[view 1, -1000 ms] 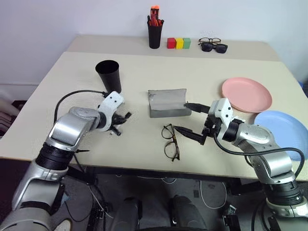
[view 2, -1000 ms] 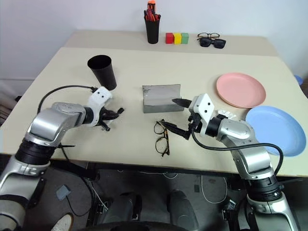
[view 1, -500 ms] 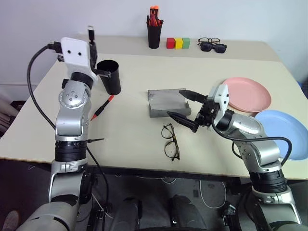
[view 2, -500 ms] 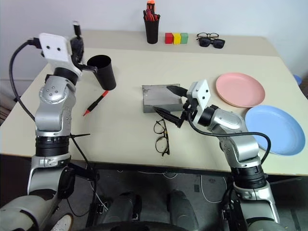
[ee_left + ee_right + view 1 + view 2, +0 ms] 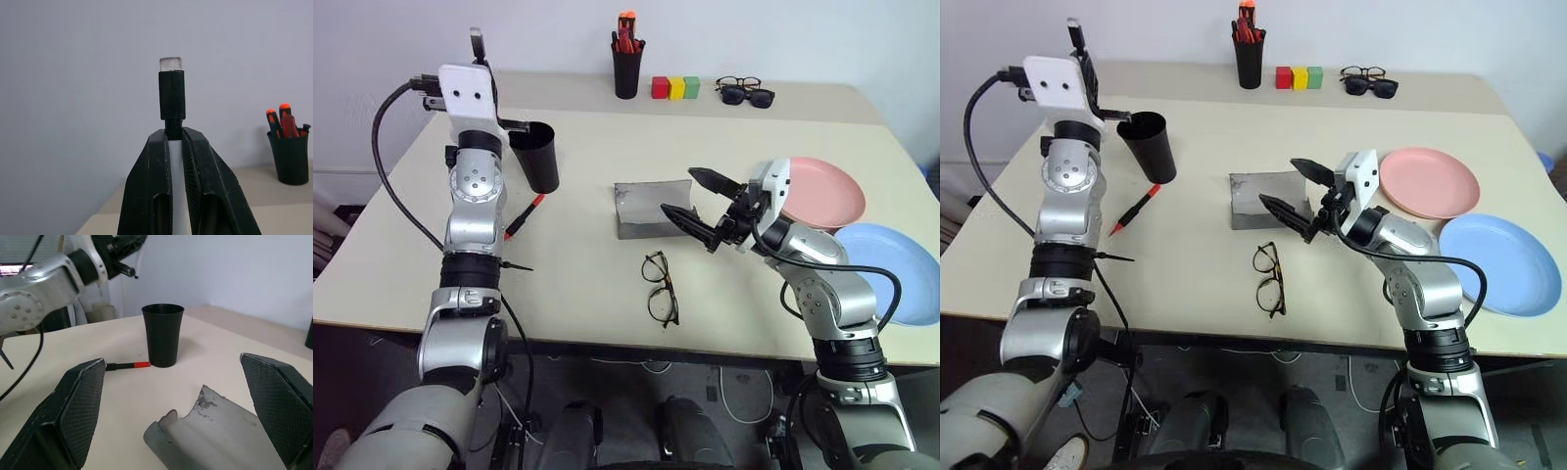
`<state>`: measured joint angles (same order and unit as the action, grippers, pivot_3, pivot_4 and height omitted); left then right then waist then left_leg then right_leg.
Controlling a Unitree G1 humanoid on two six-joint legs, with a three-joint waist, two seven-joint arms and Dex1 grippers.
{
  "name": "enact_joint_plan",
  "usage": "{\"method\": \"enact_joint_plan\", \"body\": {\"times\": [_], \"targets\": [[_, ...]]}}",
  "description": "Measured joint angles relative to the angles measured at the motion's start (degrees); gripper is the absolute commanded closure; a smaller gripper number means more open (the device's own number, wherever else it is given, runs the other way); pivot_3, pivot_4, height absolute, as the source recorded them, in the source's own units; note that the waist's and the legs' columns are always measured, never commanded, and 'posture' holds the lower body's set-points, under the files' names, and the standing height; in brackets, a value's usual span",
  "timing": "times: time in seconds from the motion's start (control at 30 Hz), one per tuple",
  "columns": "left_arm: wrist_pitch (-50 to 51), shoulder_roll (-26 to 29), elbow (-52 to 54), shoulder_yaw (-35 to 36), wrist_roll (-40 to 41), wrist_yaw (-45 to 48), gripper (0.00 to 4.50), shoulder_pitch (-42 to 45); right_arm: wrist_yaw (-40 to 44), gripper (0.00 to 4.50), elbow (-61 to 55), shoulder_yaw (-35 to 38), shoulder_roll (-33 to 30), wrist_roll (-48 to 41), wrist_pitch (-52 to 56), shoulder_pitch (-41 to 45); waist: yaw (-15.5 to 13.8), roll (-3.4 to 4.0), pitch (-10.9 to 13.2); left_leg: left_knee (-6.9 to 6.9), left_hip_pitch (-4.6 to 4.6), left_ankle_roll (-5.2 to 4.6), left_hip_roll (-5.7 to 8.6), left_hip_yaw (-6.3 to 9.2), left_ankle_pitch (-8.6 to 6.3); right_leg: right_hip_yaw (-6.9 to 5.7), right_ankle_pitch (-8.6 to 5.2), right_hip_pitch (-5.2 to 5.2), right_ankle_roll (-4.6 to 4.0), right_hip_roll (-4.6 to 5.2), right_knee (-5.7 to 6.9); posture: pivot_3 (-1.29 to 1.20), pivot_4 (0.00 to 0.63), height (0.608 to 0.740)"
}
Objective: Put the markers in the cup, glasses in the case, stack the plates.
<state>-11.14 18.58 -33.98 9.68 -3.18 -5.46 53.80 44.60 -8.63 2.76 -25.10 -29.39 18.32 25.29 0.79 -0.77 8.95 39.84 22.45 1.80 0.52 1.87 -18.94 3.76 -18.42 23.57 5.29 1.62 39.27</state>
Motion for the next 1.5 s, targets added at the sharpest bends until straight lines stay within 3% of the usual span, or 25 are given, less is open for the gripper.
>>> {"method": "enact_joint_plan", "body": {"times": [0.37,0.97,1.07,1.17,1.37,1.5], "targets": [[-8.5,-2.7,-21.8,0.1,0.5,-1.2,4.26,4.7,-1.0,0.00,0.0,0.0,0.3,1.6,-1.3,-0.5,-0.1,-0.01,0.0,0.01,0.05,0.01,0.00,-0.02,0.00,-0.05,0.00,0.07,0.00,0.00,0.03,0.00,0.150,0.740],[-13.0,-3.9,-28.9,0.0,0.1,-2.0,4.26,7.7,-2.9,0.00,-0.9,0.1,0.3,1.7,-1.2,-2.0,0.0,-0.01,0.0,0.02,0.06,0.01,0.02,-0.07,0.01,-0.06,0.00,0.12,0.00,0.00,0.08,0.00,0.150,0.740],[-13.0,-3.9,-28.9,0.0,-0.1,-2.5,3.28,7.7,-3.2,0.00,-1.0,0.1,0.3,1.7,-1.2,-2.0,0.0,-0.01,0.0,0.02,0.06,0.01,0.02,-0.07,0.01,-0.07,0.00,0.12,0.00,0.00,0.08,0.00,0.150,0.740],[-13.0,-3.7,-28.9,0.0,0.0,-2.4,1.85,7.7,-3.4,0.00,-1.1,0.1,0.3,1.7,-1.2,-2.0,0.0,-0.01,0.0,0.02,0.06,0.01,0.02,-0.07,0.01,-0.07,0.00,0.12,0.00,0.00,0.09,0.00,0.150,0.740],[-12.7,-3.6,-28.2,0.3,1.6,0.0,1.85,7.7,-3.6,0.00,-1.2,0.0,0.3,1.7,-1.2,-2.0,0.0,-0.01,0.0,0.02,0.06,0.01,0.02,-0.07,0.01,-0.07,0.00,0.12,0.00,0.00,0.09,0.00,0.150,0.740],[-8.3,-3.6,-20.4,1.2,5.2,3.1,1.85,7.6,-3.5,0.00,-1.2,-0.1,0.3,1.7,-1.1,-2.1,0.0,-0.01,0.0,0.03,0.09,0.01,0.01,-0.06,0.01,-0.06,0.00,0.13,0.00,0.00,0.09,0.00,0.150,0.740]]}}
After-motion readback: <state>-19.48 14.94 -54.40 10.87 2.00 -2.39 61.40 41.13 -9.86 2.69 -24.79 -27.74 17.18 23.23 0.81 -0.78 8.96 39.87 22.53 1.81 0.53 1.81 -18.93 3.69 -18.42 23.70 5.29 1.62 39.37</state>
